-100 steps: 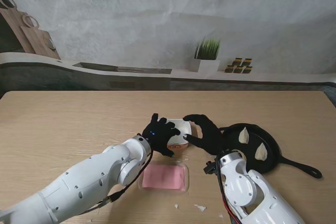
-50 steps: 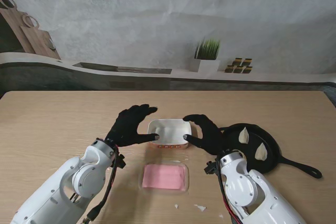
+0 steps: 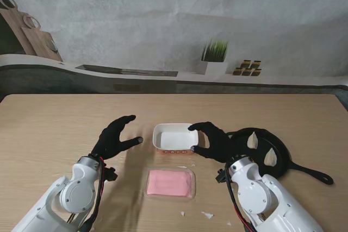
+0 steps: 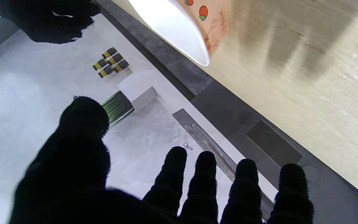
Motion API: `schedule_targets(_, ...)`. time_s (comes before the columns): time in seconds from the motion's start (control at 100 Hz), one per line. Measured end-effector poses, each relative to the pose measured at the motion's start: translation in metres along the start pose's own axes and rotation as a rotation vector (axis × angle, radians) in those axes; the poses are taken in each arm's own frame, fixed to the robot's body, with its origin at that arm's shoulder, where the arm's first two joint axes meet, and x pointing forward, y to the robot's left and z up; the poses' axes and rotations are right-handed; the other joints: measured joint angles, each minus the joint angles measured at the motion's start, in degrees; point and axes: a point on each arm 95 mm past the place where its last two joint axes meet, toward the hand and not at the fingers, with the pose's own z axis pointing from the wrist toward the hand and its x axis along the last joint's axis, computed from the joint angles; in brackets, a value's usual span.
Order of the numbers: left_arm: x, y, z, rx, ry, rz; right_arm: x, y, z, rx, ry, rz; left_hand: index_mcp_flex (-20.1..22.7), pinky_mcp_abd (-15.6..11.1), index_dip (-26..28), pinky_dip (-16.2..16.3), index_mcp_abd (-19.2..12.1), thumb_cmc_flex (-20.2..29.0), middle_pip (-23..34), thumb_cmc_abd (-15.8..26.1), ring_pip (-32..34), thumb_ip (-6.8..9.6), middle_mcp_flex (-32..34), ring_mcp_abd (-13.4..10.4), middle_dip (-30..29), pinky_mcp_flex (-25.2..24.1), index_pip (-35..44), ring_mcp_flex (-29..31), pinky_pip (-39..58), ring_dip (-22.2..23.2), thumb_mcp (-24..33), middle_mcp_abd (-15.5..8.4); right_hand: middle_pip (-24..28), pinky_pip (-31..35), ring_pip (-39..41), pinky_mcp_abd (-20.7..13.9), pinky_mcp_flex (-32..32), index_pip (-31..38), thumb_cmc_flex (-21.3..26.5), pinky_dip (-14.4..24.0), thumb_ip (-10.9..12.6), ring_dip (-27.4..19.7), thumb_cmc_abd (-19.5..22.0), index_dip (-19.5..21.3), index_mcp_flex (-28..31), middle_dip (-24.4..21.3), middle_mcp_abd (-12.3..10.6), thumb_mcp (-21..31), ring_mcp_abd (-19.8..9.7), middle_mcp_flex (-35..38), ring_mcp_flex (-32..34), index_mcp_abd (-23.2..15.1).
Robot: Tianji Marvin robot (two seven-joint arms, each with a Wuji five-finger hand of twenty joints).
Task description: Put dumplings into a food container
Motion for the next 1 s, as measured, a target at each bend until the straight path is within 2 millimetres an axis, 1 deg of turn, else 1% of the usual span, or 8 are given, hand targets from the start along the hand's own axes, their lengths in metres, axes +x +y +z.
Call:
schedule_targets(0.15,-0.002,0.001,0.001,-0.001,0.003,0.028,-0.014,0.035,-0.017,0.073,0.108,-0.245,0.84,0.02,-0.26,1.32,0.15,0.00,0.76,0.00,-0.44,0.00,0.01,0.00,0.00,1.89,-0.04,0.02,-4.50,0.00,0.00,0.00,0.95,0.62,1.97,-0.03,0.86,0.01,1.38,0.15,0.00,1.00,-3.76,0.00,-0.10,0.53,-0.07,1.22,0.03,1.08,0.06,-0.87)
schedule_targets(0.31,-0.004,0.000,0.003,-0.011,-0.001,0.027,-0.047,0.087,-0.042,0.123,0.108,-0.503,2.96,0.02,-0.26,2.68,0.45,0.00,1.33,0.00,-0.48,0.00,0.32,0.00,0.00,1.93,0.04,0.68,-5.22,0.00,0.00,0.00,2.28,1.30,4.33,-0.07,1.30,0.09,1.38,0.16,0.00,2.36,-4.84,0.00,-0.12,1.00,-0.24,1.16,0.03,1.16,0.82,-0.81)
schedule_targets(0.39,-0.005,-0.001,0.005,-0.017,-0.005,0.025,-0.061,0.107,-0.056,0.114,0.052,-0.587,3.61,0.02,-0.26,3.07,0.55,0.00,1.37,0.00,-0.51,0.00,1.06,0.00,0.00,1.93,0.05,0.96,-5.73,0.00,0.00,0.00,4.81,3.69,8.20,-0.07,1.54,1.71,1.38,0.76,0.00,4.27,-5.42,2.03,0.64,2.13,-0.25,0.56,0.31,2.57,2.32,3.00)
schedule_targets(0.44,-0.005,-0.001,0.005,-0.019,-0.006,0.028,-0.066,0.113,-0.063,0.107,0.019,-0.621,3.61,0.02,-0.26,3.32,0.56,0.00,1.37,0.00,-0.51,0.00,1.07,0.00,0.00,1.94,0.05,0.97,-5.73,0.00,0.00,0.00,6.37,7.07,12.42,-0.07,2.04,1.91,1.38,1.33,0.00,6.08,-6.53,3.38,2.27,2.86,0.03,0.34,1.80,4.83,3.73,6.05)
schedule_targets(0.6,-0.005,-0.002,0.007,-0.021,-0.018,0.037,-0.076,0.106,-0.081,0.063,-0.140,-0.660,4.33,0.03,-0.27,3.55,0.82,0.00,1.39,0.00,-0.51,0.00,1.66,0.00,0.00,1.92,0.05,1.13,-5.74,0.00,0.00,0.00,11.51,24.44,22.51,-0.01,1.30,3.39,1.23,0.59,0.00,11.01,-6.78,4.14,7.05,5.08,4.20,-2.48,5.76,10.35,8.87,13.08)
schedule_targets(0.7,-0.006,-0.002,0.008,-0.021,-0.021,0.039,-0.076,0.093,-0.087,0.071,-0.227,-0.678,4.76,0.02,-0.27,3.62,1.00,0.00,1.39,0.00,-0.51,0.00,1.76,0.00,0.00,1.89,0.05,1.59,-5.77,0.01,0.00,0.00,13.23,33.84,26.58,0.08,0.65,3.79,0.20,-2.13,0.00,12.82,-6.73,4.74,8.59,5.86,4.97,-4.24,6.86,12.61,11.06,13.82)
schedule_targets(0.83,-0.007,-0.002,0.008,-0.024,-0.021,0.045,-0.072,0.079,-0.089,0.129,-0.304,-0.697,4.89,0.02,-0.27,4.14,1.01,0.00,1.79,0.15,-0.53,0.01,2.35,0.00,0.00,1.88,0.05,1.60,-6.44,0.54,0.00,0.00,13.56,38.81,28.08,0.52,0.64,4.23,-0.98,-5.43,0.00,13.55,-6.67,4.79,10.02,6.08,5.53,-5.98,7.05,13.36,12.72,14.36)
schedule_targets(1.0,-0.009,-0.001,0.009,-0.028,-0.027,0.040,-0.063,0.065,-0.090,0.118,-0.359,-0.636,4.97,0.02,-0.27,4.28,1.01,0.01,2.31,0.76,-0.53,0.01,2.97,0.00,0.00,1.69,0.05,1.62,-6.51,0.54,0.02,0.00,13.98,42.98,30.11,2.18,1.98,4.29,-0.99,-5.63,0.00,14.22,-6.64,4.80,12.91,6.10,7.00,-5.98,8.48,17.93,16.18,14.43)
